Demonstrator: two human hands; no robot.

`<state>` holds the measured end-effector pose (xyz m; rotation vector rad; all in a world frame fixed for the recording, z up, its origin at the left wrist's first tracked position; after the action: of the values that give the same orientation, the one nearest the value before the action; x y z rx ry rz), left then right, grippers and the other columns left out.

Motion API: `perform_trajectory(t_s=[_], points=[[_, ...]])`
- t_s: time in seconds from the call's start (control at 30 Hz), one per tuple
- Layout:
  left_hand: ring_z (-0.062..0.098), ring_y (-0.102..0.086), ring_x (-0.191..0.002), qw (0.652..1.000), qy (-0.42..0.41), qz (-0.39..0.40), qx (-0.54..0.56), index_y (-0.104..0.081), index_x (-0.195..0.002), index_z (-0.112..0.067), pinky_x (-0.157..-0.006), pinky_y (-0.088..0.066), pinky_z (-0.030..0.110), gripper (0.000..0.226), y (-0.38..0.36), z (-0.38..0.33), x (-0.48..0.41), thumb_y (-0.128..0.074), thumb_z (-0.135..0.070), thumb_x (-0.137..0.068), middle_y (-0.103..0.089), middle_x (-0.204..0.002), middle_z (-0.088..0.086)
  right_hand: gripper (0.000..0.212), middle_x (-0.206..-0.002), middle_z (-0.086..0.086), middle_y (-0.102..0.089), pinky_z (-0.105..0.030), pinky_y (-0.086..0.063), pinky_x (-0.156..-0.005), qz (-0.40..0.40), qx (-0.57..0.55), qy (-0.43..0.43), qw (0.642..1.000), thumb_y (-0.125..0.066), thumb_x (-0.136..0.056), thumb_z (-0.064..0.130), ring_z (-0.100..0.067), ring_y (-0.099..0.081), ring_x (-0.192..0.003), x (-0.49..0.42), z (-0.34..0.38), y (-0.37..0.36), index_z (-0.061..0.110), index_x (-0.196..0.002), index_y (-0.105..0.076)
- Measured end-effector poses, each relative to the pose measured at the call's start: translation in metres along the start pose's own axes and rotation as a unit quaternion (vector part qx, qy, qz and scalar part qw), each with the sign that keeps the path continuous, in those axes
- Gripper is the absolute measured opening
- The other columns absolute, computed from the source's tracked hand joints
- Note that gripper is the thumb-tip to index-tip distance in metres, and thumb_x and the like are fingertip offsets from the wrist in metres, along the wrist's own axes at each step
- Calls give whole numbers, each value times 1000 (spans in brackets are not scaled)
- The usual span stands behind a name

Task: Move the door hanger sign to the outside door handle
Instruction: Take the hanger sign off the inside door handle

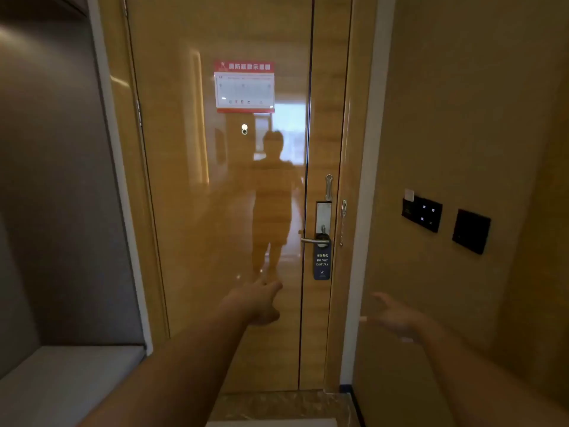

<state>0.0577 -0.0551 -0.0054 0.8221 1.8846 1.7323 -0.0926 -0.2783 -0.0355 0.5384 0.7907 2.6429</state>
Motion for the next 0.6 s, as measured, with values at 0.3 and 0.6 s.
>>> perform_trajectory(t_s=[0.3,0.6], points=[[36,-32,-135,999,-11,15,28,-17,-147,-25,-105,-37,50,74,-18,52,-122,-57,-35,-85,-24,-153,14,83,-150,-17,-30,-36,-41,-90,-9,-10,-15,1000,-70,-81,20,-34,-36,-132,-113,15,-4,18,-146,-19],[33,-35,-134,992,-46,70,90,-19,-147,-23,-107,-35,44,71,-6,108,-282,-58,-30,-88,-25,-155,15,74,-128,-12,-53,-7,-47,-58,-40,1,-24,999,-67,-82,7,-16,-55,-97,-255,46,9,10,-144,-26]])
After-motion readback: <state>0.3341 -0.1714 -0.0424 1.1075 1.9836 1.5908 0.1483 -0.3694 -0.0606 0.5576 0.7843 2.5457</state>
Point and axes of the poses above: each hand's wrist, its own x-axis away from the middle knuckle, its own y-axis out of the back of the hand, z = x × y, the point moved 8 cm from there along -x, towards the middle knuckle
